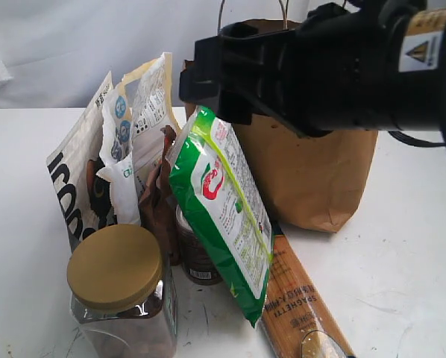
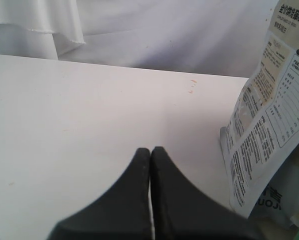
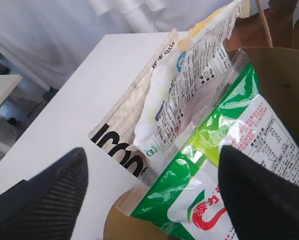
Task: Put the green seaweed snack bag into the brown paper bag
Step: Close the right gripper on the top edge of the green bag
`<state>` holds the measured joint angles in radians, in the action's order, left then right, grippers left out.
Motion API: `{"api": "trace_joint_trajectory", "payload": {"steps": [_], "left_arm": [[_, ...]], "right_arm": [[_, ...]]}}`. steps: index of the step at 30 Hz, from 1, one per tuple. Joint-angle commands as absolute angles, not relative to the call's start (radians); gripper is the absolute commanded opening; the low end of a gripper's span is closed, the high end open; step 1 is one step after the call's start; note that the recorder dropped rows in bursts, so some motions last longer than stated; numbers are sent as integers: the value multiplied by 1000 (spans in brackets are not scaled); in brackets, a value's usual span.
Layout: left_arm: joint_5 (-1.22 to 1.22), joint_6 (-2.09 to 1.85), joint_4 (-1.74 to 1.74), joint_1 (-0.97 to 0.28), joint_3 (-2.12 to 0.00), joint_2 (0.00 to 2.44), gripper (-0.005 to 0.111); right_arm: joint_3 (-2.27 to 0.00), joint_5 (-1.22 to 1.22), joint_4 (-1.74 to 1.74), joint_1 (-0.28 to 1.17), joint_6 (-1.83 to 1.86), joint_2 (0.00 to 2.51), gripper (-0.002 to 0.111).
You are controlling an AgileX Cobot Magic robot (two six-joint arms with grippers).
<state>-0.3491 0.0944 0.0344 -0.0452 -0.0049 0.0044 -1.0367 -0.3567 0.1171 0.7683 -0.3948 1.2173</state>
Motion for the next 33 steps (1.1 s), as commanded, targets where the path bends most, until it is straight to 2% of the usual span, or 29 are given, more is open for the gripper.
{"api": "trace_joint_trajectory", "payload": {"steps": [1,9,21,33], "left_arm": [[-340,96,37,-51,0,0,0],[-340,96,37,-51,0,0,0],[-340,96,37,-51,0,0,0],[-340,96,37,-51,0,0,0]], "right_arm": [[-1144,-459,108,766,-406,1285,67],[-1317,-677,48,766,-501,1401,67],[-1479,-772,19,754,-559,1553,67],[-1750,-1123,-73,754,-654,1734,67]]}}
